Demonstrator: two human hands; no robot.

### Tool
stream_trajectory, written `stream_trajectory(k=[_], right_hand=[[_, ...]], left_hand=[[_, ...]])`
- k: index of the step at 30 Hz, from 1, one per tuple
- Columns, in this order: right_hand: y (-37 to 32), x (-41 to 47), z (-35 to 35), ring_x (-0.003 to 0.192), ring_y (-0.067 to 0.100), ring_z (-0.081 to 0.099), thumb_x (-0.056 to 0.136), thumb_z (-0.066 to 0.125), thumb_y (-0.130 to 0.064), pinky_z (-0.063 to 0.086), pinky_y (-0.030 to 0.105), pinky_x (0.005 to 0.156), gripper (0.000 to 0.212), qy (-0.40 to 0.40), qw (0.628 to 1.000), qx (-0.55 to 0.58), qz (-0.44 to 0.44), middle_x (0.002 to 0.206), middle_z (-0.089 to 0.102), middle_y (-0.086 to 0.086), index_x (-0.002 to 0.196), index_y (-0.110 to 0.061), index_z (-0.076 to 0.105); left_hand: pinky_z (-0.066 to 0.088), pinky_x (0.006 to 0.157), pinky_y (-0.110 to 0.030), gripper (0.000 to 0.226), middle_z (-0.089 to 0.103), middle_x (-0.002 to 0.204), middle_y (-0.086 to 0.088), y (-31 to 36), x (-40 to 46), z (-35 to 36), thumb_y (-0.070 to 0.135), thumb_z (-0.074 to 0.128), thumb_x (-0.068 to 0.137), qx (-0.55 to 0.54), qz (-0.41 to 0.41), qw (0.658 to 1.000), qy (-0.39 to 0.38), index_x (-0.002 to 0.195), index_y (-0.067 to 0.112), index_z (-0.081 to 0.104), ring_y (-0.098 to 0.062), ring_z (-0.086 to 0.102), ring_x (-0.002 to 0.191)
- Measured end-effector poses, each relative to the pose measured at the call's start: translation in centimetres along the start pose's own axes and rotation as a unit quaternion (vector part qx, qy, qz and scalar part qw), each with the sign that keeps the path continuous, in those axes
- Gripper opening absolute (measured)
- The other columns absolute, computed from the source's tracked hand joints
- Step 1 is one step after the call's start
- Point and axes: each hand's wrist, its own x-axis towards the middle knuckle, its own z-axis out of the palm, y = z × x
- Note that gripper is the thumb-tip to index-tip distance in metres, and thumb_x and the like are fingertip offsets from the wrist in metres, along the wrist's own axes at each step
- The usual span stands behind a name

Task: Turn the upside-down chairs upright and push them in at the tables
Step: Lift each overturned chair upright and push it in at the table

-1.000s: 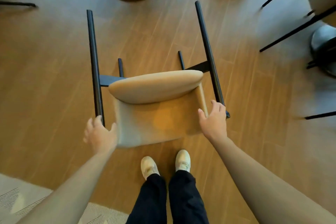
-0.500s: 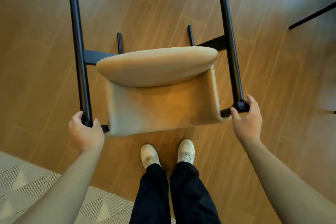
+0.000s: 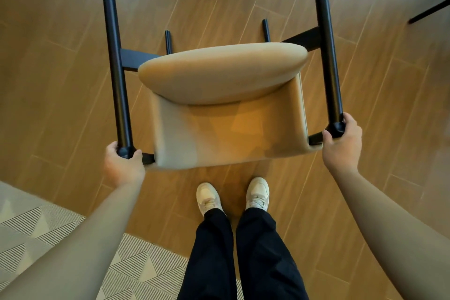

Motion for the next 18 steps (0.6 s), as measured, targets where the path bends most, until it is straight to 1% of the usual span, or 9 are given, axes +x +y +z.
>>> stream_trajectory(k=[2,5,10,14,16,18], right_hand=[[0.27,0.02,0.0,0.122,0.01,0.048,0.097,0.07,-0.015,0.042,0.032,0.105,0.067,-0.002,1.0,0.002,0.003,0.143,0.048,0.003,0.156,-0.025,0.037],[0.33,-0.03,0.09,0.123,0.012,0.051,0.097,0.07,-0.015,0.044,0.035,0.106,0.068,-0.001,1.0,0.009,0.005,0.141,0.05,0.003,0.156,-0.027,0.037],[0.15,-0.09,0.41,0.116,0.01,0.05,0.098,0.069,-0.013,0.042,0.028,0.099,0.068,0.008,1.0,0.005,0.0,0.138,0.049,0.005,0.157,-0.025,0.036],[0.12,-0.14,0.49,0.114,0.01,0.049,0.098,0.068,-0.011,0.04,0.026,0.098,0.067,0.008,1.0,-0.001,-0.002,0.137,0.047,0.006,0.156,-0.023,0.036],[0.07,-0.14,0.51,0.112,0.01,0.049,0.099,0.067,-0.011,0.04,0.025,0.096,0.067,0.007,1.0,0.004,0.003,0.136,0.046,0.005,0.156,-0.024,0.035],[0.11,-0.11,0.5,0.112,0.009,0.049,0.099,0.067,-0.011,0.04,0.024,0.095,0.067,0.008,1.0,0.005,0.004,0.135,0.046,0.003,0.156,-0.025,0.035]], left_hand=[[0.05,0.096,-0.037,0.062,0.063,0.132,-0.01,-0.04,0.0,0.12,0.016,0.082,0.087,-0.006,-0.001,1.0,0.003,0.142,0.014,0.054,-0.03,0.065,0.114],[0.049,0.093,-0.034,0.063,0.064,0.132,-0.01,-0.18,0.21,0.22,0.015,0.083,0.086,-0.021,-0.001,1.0,0.006,0.142,0.013,0.054,-0.029,0.065,0.112],[0.048,0.09,-0.033,0.064,0.064,0.131,-0.01,-0.65,0.35,0.39,0.015,0.084,0.084,-0.019,0.011,1.0,0.005,0.14,0.013,0.054,-0.023,0.063,0.107],[0.048,0.091,-0.033,0.065,0.064,0.132,-0.011,-0.64,0.29,0.58,0.014,0.085,0.084,-0.018,0.011,1.0,0.007,0.141,0.012,0.053,-0.027,0.064,0.112],[0.049,0.09,-0.034,0.063,0.065,0.129,-0.01,-0.63,0.27,0.63,0.014,0.085,0.083,-0.021,0.012,1.0,0.012,0.139,0.013,0.055,-0.026,0.065,0.108],[0.052,0.092,-0.037,0.064,0.065,0.128,-0.008,-0.66,0.34,0.66,0.017,0.086,0.083,-0.029,0.007,0.999,0.012,0.138,0.015,0.055,-0.023,0.064,0.104]])
